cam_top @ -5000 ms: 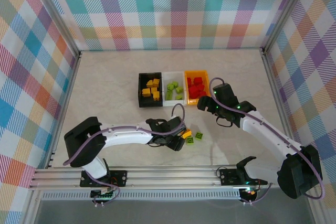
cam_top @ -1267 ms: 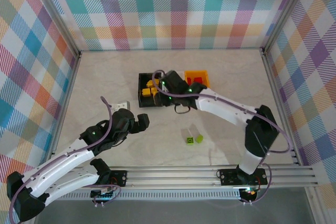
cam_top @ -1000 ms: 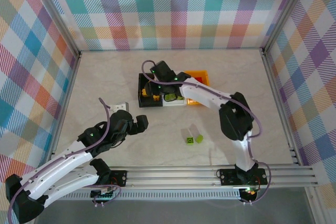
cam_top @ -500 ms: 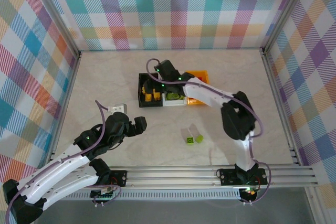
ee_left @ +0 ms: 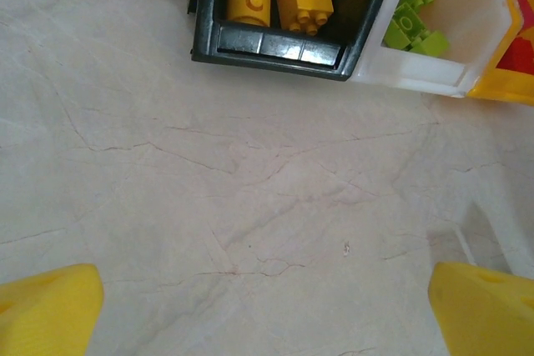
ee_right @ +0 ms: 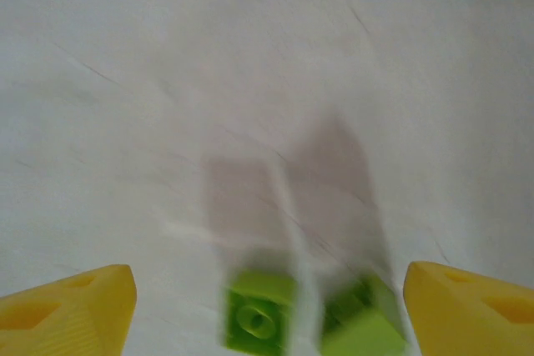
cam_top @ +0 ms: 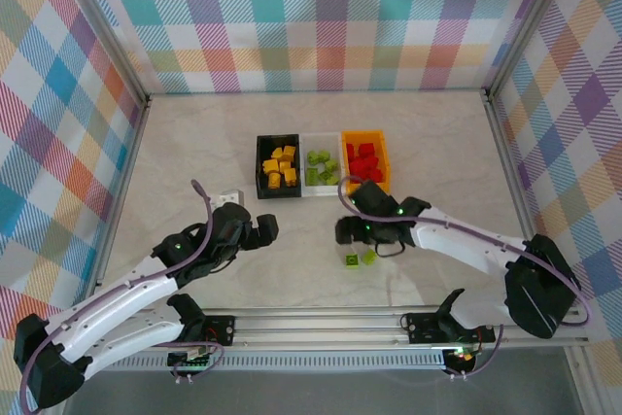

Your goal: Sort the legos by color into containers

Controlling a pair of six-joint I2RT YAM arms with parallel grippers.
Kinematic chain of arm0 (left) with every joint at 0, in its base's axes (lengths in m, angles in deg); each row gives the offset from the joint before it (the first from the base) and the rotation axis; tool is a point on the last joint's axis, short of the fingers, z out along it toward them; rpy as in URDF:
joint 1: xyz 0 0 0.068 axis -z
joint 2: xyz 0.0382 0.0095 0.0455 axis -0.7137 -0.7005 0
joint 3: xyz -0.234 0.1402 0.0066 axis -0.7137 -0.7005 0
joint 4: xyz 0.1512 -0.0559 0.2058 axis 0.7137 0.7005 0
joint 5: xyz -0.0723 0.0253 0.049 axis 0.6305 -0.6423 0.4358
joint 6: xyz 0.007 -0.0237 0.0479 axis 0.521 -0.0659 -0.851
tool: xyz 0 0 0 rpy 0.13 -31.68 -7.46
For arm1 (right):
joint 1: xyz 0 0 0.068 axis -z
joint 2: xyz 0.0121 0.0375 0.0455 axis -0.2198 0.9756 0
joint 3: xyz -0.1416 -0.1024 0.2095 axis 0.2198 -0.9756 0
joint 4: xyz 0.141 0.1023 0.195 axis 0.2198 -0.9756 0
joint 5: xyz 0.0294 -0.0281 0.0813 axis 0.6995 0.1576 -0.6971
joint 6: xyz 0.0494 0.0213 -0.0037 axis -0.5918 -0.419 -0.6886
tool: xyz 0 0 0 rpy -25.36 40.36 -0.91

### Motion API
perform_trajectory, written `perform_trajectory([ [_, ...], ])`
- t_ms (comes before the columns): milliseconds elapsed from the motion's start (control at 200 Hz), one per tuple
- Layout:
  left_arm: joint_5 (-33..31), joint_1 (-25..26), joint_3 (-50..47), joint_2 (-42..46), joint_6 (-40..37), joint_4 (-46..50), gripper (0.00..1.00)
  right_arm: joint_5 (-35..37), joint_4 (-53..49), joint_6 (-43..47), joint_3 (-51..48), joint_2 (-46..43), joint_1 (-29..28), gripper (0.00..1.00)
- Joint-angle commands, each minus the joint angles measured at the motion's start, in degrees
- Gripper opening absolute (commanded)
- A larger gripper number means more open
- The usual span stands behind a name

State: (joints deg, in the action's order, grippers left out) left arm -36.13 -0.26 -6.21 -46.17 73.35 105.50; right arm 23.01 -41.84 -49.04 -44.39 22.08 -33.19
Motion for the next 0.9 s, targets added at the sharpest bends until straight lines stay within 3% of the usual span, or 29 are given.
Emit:
perform_trajectory([
  [0,0.61,-0.12,0.59,-1.63,-0.26,-2.41,1.0,1.85,-3.33,-4.38,-2.85,-2.38,-0.17,0.83],
  [145,1.05,-0.18,0.47,-3.33,-0.06,-3.07,1.0,1.65,-2.4,-9.11,-5.38,-2.15,-0.12,0.79],
  [485,1.5,-0.19,-0.37,-4.65,0.05,-4.79,1.0,2.37,3.48,-15.97,-8.98,-1.49,-0.17,0.53],
  [720,2.34,-0.18,0.51,-7.32,-0.93,-5.43,1.0,3.06,2.3,-14.87,-8.96,-2.36,-0.2,0.36],
  [895,2.63,-0.14,1.01,-8.16,-1.69,-5.8,1.0,3.34,0.29,-12.63,-7.55,-4.43,-0.16,0.3],
])
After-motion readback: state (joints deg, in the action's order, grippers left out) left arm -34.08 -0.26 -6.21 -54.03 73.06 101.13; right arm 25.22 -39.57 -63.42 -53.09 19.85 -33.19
